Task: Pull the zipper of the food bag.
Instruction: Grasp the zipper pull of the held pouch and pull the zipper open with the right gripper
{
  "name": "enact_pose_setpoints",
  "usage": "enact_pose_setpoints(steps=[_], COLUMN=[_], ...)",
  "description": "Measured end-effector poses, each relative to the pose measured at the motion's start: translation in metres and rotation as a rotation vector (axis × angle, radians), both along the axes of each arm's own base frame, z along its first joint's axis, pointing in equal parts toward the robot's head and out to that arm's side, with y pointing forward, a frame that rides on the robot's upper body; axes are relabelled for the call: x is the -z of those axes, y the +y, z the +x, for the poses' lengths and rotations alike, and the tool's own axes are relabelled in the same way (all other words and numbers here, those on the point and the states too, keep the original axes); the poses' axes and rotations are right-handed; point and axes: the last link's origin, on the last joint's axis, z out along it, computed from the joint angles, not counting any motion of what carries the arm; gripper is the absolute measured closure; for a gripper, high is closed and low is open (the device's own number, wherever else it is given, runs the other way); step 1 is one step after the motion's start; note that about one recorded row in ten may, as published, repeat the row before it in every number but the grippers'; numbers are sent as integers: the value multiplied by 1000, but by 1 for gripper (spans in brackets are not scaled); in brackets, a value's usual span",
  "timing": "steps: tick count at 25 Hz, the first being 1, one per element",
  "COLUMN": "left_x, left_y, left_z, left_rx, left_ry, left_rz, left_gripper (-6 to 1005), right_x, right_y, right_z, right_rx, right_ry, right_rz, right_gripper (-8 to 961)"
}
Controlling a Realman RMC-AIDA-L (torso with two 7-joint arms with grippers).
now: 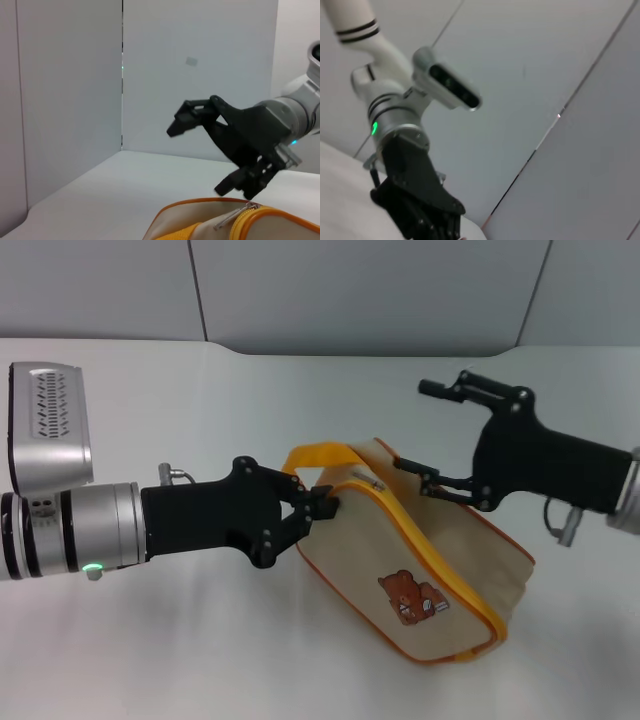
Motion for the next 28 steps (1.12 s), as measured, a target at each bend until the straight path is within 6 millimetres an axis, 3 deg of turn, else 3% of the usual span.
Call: enact_pose_setpoints(steps=[2, 7, 28], left_x=[0, -2, -7], left_y=[1, 3, 10], left_z=[1, 2, 10], left_rx=[1, 2, -4], left_ry=[-1, -7, -5], left_rz=[1, 7, 5], left_gripper=[941, 941, 941], right_x=[2, 9, 22], right_y=[0, 0, -5], right_z=[-1, -3, -2], right_rx=[-15, -60, -123], right_ry=[-9, -39, -110], right_rz=[14, 38, 53], right_gripper=[142, 340, 381])
